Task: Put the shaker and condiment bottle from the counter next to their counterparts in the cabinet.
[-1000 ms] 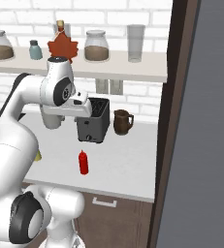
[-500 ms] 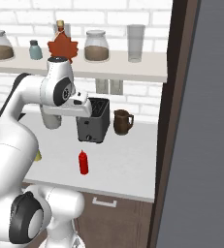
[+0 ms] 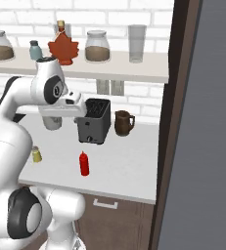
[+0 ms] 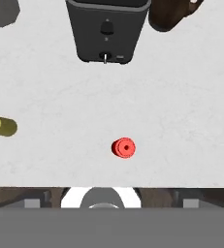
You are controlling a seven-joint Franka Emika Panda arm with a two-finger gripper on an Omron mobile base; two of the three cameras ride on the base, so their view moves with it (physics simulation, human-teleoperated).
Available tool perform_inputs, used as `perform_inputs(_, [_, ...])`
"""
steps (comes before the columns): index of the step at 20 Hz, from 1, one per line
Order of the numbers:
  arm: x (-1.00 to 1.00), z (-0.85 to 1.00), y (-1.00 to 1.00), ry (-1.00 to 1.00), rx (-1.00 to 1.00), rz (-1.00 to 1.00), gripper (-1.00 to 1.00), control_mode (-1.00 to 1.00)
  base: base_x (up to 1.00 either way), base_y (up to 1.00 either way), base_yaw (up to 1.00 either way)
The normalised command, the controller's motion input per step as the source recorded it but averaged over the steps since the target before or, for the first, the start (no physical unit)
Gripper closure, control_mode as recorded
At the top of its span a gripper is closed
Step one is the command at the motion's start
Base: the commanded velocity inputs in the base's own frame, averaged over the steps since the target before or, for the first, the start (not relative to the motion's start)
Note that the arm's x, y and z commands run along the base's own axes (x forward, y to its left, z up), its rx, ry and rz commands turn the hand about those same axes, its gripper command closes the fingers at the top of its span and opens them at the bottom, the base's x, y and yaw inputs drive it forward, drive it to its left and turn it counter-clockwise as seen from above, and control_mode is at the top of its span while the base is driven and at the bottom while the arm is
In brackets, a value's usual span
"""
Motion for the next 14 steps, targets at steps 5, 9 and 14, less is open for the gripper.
perform_inputs(5, [0.08, 0.0, 0.73, 0.0, -0.25, -0.43, -1.0, -1.0, 0.0, 0.0, 0.0])
perform_inputs(9, [0.22, -0.06, 0.56, -0.04, -0.17, -0.64, -1.0, -1.0, 0.0, 0.0, 0.0])
perform_inputs(14, [0.2, -0.47, 0.37, -0.28, -0.14, -0.76, -1.0, -1.0, 0.0, 0.0, 0.0])
